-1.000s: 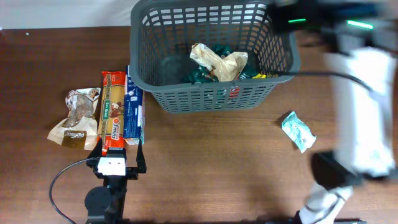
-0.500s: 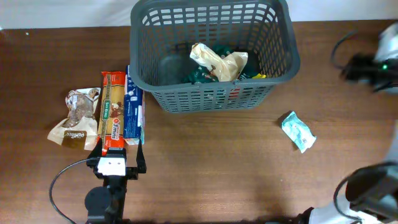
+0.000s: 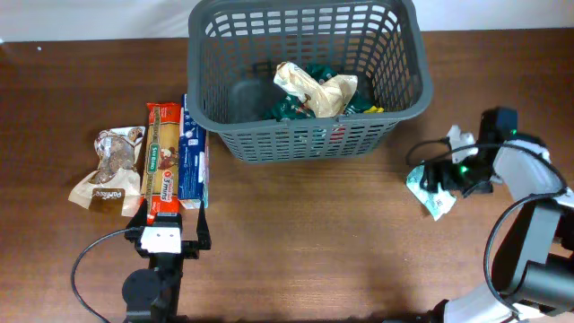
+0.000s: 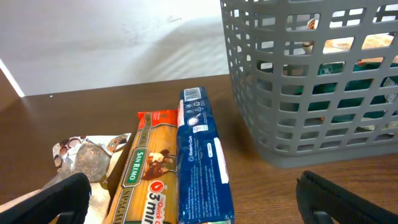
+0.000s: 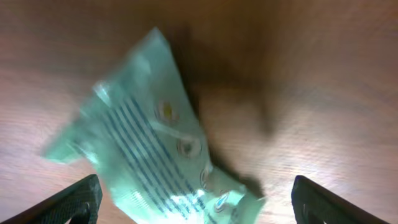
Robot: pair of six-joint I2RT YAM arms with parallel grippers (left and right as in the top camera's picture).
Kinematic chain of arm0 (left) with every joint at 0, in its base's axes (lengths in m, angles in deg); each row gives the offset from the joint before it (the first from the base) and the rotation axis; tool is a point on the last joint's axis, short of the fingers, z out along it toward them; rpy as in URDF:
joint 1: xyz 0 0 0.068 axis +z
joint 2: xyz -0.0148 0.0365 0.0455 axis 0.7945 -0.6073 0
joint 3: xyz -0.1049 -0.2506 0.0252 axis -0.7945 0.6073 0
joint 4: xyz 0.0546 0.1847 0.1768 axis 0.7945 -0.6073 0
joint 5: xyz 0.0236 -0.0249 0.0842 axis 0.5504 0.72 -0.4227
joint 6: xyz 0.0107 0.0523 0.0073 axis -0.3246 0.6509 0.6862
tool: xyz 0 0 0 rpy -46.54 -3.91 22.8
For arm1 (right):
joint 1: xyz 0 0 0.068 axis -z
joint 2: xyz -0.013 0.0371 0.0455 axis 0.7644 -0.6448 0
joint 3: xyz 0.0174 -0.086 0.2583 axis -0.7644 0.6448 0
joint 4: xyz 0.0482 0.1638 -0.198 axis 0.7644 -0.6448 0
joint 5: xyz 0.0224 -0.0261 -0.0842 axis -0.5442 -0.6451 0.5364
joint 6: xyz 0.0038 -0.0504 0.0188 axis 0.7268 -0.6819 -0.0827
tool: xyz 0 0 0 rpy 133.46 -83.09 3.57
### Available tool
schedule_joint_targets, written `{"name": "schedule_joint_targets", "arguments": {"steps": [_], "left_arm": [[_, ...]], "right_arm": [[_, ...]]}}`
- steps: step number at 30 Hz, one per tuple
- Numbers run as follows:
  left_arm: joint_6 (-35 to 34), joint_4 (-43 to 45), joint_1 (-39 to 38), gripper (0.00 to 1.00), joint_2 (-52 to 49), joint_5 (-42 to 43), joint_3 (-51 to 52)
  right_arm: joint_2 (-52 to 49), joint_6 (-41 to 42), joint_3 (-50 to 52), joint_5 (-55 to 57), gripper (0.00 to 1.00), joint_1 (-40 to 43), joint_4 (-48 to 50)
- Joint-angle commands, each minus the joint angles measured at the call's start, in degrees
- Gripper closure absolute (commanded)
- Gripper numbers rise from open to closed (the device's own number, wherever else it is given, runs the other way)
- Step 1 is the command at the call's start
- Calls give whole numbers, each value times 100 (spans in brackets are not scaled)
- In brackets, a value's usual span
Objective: Pack container
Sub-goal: 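Grasp the mint-green packet with the right gripper, then carry the mint-green packet into the basket and open the right gripper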
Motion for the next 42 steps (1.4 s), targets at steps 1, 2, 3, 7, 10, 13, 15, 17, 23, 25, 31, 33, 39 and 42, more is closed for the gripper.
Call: {"name": "schedule_joint_targets", "arguments": {"steps": [1, 2, 3, 7, 10, 13, 15, 17, 23, 25, 31, 33, 39, 42], "left_arm": [[72, 13, -7, 1, 33, 61, 44], [72, 13, -7, 1, 33, 63, 44], [72, 13, -7, 1, 33, 61, 44], [72, 13, -7, 1, 33, 63, 44], [72, 13, -7, 1, 33, 61, 44], [72, 13, -7, 1, 33, 61, 44], [72, 13, -7, 1, 33, 63, 44], [72, 13, -7, 1, 33, 63, 44], [72, 13, -7, 1, 33, 61, 44], [72, 13, -7, 1, 33, 61, 44], [72, 13, -7, 1, 33, 63, 44], [72, 13, -7, 1, 33, 63, 44], [72, 13, -7, 1, 33, 63, 44], [72, 13, -7, 1, 33, 61, 44]], "right_arm": [[-4, -105, 293, 120, 7, 7, 192], [-33, -87, 348, 122, 9, 4, 236], [-52, -87, 385, 122, 15, 4, 264], [-216, 118, 422, 188, 77, 4, 313], [-302, 367, 422, 190, 96, 15, 413], [-282, 728, 254, 181, 97, 20, 444], [-249, 979, -319, 162, 96, 20, 162], [-197, 1016, -1056, 149, 97, 20, -271], [-155, 1016, -4636, -400, 96, -59, -1971], [-155, 1016, -5685, -610, 96, -162, -2260], [-155, 721, -7982, -914, 96, -1110, -2531], [-157, 444, -8227, -1117, 96, -1572, -2461], [-597, -192, -7993, -1043, 96, -2763, -2214], [-1154, -203, -7890, -1032, 96, -3060, -2002]]}}
